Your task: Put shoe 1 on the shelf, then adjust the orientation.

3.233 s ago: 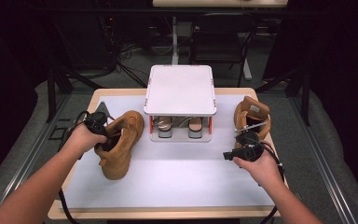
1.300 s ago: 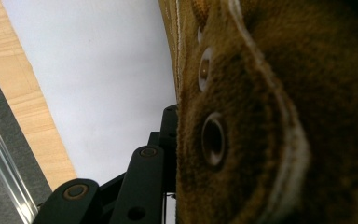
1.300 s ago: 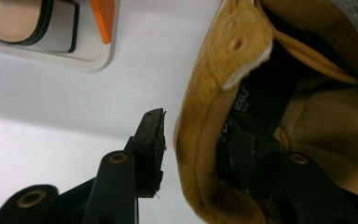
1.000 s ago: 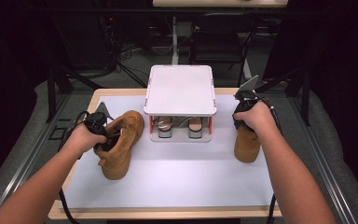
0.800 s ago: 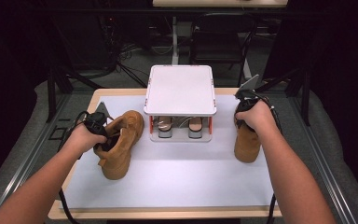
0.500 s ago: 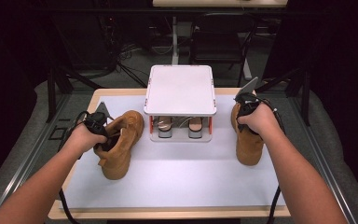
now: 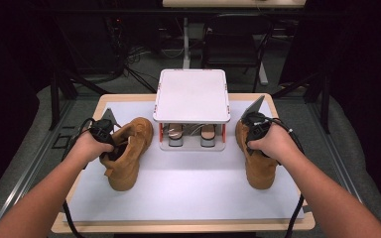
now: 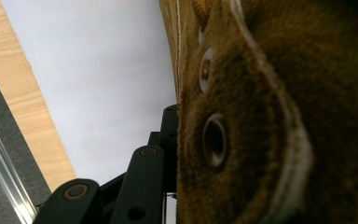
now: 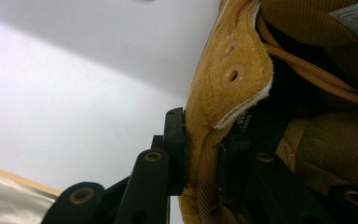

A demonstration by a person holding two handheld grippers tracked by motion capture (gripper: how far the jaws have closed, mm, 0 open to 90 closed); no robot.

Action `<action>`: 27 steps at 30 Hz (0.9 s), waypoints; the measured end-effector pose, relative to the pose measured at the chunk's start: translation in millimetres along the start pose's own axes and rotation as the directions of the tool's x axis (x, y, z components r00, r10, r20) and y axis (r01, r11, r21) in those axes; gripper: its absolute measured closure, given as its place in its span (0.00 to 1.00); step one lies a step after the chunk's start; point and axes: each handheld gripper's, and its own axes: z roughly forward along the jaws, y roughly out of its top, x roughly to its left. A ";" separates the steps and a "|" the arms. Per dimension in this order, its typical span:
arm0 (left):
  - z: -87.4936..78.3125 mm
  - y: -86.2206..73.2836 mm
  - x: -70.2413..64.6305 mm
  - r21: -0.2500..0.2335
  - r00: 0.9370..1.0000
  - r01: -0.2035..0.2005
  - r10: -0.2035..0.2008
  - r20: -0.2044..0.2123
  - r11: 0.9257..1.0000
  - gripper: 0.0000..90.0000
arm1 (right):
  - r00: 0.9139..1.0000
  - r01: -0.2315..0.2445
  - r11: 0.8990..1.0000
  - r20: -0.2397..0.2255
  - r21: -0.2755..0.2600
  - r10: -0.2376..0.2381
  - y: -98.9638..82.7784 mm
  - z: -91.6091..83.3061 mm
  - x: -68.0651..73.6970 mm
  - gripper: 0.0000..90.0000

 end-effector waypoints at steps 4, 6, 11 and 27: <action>0.0 0.0 0.0 0.001 1.000 0.000 0.000 0.000 1.000 0.84 | 1.000 0.009 1.000 -0.012 -0.005 -0.009 -5.5 -0.3 8.0 0.85; 0.0 0.1 0.2 0.001 1.000 0.000 0.000 0.000 1.000 0.84 | 1.000 0.011 1.000 -0.027 -0.001 -0.011 -6.4 -1.0 8.7 0.85; 0.3 0.1 0.2 -0.001 1.000 0.001 -0.001 0.001 1.000 0.84 | 0.999 0.005 1.000 -0.039 -0.003 -0.005 -6.8 -0.5 6.8 0.79; 0.2 0.1 0.1 0.001 1.000 0.001 -0.001 -0.001 1.000 0.84 | 0.999 0.010 0.998 -0.042 -0.069 -0.013 -13.4 -30.8 4.1 0.71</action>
